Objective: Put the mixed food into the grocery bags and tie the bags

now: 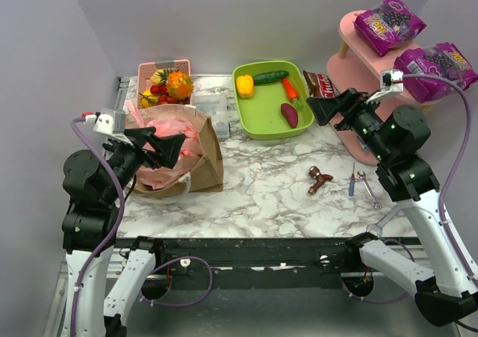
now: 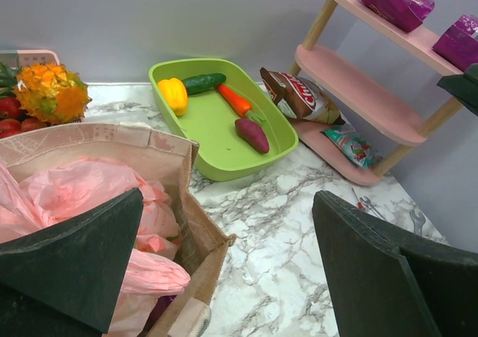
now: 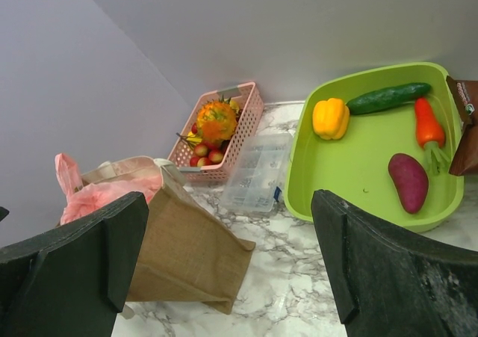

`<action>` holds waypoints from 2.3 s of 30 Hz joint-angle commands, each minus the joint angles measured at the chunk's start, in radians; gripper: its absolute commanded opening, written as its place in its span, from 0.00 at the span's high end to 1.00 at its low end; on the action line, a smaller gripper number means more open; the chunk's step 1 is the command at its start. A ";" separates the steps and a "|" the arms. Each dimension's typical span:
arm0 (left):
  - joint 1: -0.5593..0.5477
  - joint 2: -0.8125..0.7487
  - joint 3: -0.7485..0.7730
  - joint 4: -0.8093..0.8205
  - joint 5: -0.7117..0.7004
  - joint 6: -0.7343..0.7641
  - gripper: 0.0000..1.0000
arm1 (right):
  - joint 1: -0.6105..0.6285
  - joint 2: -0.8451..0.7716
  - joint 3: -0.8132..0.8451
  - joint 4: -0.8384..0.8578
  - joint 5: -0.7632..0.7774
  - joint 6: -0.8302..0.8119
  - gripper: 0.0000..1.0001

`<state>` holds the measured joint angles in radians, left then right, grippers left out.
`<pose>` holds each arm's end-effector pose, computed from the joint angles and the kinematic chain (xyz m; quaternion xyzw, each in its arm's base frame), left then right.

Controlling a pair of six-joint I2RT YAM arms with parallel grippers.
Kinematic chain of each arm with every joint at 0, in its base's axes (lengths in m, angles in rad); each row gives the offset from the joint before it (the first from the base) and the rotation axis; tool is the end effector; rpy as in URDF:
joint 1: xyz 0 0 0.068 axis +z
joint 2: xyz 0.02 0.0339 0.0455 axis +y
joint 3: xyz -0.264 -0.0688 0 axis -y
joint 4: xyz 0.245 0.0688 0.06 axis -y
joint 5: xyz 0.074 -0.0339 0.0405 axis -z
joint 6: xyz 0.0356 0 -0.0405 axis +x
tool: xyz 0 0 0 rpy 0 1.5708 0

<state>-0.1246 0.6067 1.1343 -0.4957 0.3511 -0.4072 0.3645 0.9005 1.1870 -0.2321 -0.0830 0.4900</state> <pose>0.0897 -0.0236 0.4426 0.0277 0.6959 -0.3031 0.6505 0.1703 0.0681 0.4531 0.0130 0.6876 0.3266 0.6484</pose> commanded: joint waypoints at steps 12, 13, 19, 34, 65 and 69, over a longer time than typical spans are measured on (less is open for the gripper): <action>0.005 -0.085 -0.031 -0.052 -0.065 0.030 0.01 | -0.006 0.061 -0.016 0.062 -0.088 0.028 0.00; 0.005 -0.084 -0.030 -0.052 -0.065 0.030 0.02 | -0.006 0.060 -0.018 0.063 -0.087 0.029 0.00; 0.005 -0.055 -0.018 -0.024 -0.047 0.016 0.02 | -0.007 0.032 -0.020 0.037 -0.022 0.038 0.00; 0.005 0.016 -0.033 0.057 0.010 -0.019 0.01 | -0.005 0.018 -0.042 0.009 0.034 0.082 0.00; 0.006 -0.123 -0.942 0.865 -0.576 0.249 0.02 | -0.006 -0.005 -0.527 0.200 0.271 0.045 0.00; 0.008 0.105 -1.050 1.271 -0.674 0.278 0.03 | -0.007 0.067 -0.625 0.336 0.341 -0.080 0.00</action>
<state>-0.1249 0.5144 0.1642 0.2604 -0.1299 -0.1913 0.3645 0.9169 0.6277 -0.0704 0.1062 0.5358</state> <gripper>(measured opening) 0.977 0.998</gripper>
